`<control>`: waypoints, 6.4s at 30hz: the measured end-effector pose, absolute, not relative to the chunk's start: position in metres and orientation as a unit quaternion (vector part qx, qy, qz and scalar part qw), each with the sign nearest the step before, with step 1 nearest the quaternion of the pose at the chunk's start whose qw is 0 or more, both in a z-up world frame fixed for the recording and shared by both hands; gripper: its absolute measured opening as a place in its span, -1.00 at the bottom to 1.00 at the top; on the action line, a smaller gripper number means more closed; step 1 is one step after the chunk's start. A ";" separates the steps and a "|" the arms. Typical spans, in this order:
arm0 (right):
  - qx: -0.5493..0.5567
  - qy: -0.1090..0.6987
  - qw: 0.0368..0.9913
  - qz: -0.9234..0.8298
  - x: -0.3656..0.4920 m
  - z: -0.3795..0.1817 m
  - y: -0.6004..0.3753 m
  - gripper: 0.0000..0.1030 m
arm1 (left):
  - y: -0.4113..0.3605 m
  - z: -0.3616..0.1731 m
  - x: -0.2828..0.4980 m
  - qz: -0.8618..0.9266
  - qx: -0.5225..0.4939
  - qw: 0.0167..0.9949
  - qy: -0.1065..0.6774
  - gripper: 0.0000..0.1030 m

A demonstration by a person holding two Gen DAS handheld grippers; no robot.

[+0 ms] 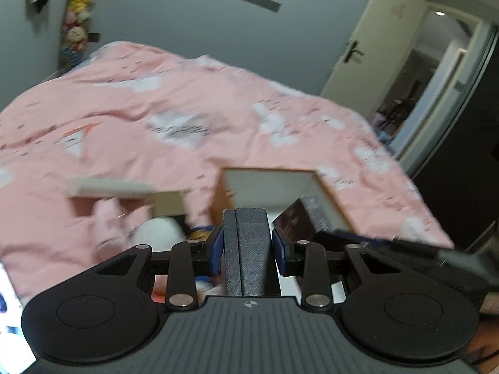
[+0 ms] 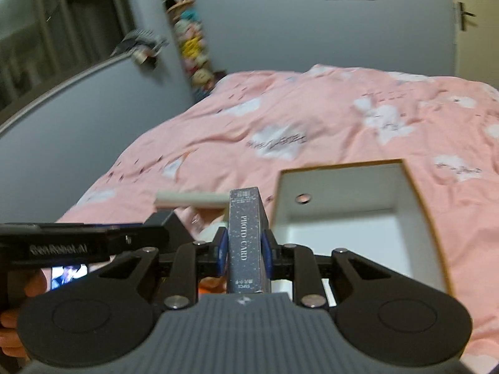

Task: Organize objects
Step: 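Carry the photo card box into the orange box while the left tool sets the gray box inside, then lower the photo card box onto the box floor and open the right tool, then grasp the pink tube beside the plush toys with the right tool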

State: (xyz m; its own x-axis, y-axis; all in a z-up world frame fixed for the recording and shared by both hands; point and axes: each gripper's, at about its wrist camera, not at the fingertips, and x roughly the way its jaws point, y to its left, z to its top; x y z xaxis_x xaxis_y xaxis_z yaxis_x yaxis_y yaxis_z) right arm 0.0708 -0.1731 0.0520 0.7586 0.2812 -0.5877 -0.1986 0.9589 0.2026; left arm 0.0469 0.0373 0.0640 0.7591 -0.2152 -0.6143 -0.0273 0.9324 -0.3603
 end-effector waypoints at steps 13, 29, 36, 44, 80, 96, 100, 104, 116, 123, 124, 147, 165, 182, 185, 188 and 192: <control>0.142 0.387 0.910 0.041 0.086 -0.013 -0.249 -0.53 | -0.023 0.003 0.095 -0.067 -0.161 0.879 0.443 -0.27; 0.184 0.437 0.878 0.071 0.093 -0.056 -0.254 -0.53 | -0.053 -0.027 0.107 -0.049 -0.091 0.844 0.526 -0.27; 0.169 0.456 0.871 0.077 0.095 -0.061 -0.250 -0.53 | -0.049 -0.032 0.107 -0.056 -0.097 0.834 0.540 -0.24; 0.150 0.473 0.865 0.079 0.097 -0.065 -0.247 -0.53 | -0.039 -0.035 0.105 -0.075 -0.127 0.830 0.537 -0.10; 0.161 0.472 0.863 0.075 0.117 -0.065 -0.255 -0.53 | -0.051 -0.063 0.190 -0.162 0.035 0.793 0.586 -0.68; 0.189 0.525 0.821 0.117 0.119 -0.075 -0.246 -0.53 | -0.032 -0.057 0.159 -0.184 -0.037 0.778 0.600 -0.71; 0.175 0.539 0.814 0.125 0.120 -0.077 -0.239 -0.53 | -0.011 -0.039 0.139 -0.151 -0.079 0.826 0.538 -0.66; 0.159 0.562 0.800 0.138 0.123 -0.081 -0.232 -0.52 | 0.014 -0.026 0.118 -0.128 -0.140 0.841 0.506 -0.66; 0.158 0.552 0.806 0.144 0.116 -0.074 -0.235 -0.55 | 0.021 -0.054 0.091 -0.120 -0.208 0.810 0.534 -0.60; 0.138 0.541 0.821 0.123 0.113 -0.075 -0.231 -0.71 | 0.020 -0.057 0.094 -0.133 -0.205 0.809 0.534 -0.68; 0.140 0.540 0.821 0.124 0.113 -0.075 -0.230 -0.71 | 0.018 -0.056 0.093 -0.135 -0.200 0.811 0.533 -0.68; 0.148 0.405 0.895 0.117 0.096 -0.028 -0.215 -0.43 | 0.046 -0.006 0.081 -0.081 -0.101 0.870 0.476 -0.55; -0.050 0.467 0.842 0.268 0.093 -0.064 -0.066 -0.44 | 0.092 -0.053 0.027 0.020 -0.055 0.826 0.560 -0.56; -0.150 0.497 0.813 0.264 0.108 -0.120 -0.018 0.47 | 0.118 -0.065 0.025 0.003 -0.072 0.823 0.563 -0.69; -0.158 0.495 0.816 0.253 0.111 -0.128 -0.014 0.52 | 0.119 -0.067 0.026 0.003 -0.074 0.822 0.565 -0.69; -0.154 0.495 0.820 0.240 0.114 -0.127 -0.018 0.38 | 0.119 -0.066 0.026 -0.001 -0.076 0.824 0.561 -0.69; -0.154 0.480 0.831 0.236 0.106 -0.114 -0.025 0.00 | 0.121 -0.063 0.025 -0.013 -0.090 0.829 0.552 -0.67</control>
State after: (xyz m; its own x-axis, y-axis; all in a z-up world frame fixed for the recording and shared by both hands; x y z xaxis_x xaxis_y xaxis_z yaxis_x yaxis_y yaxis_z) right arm 0.1061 -0.0248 -0.1136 0.4282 0.2457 -0.8697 -0.5403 0.8410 -0.0285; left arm 0.0249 0.1211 -0.0626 0.3910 -0.1209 -0.9124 -0.0767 0.9836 -0.1632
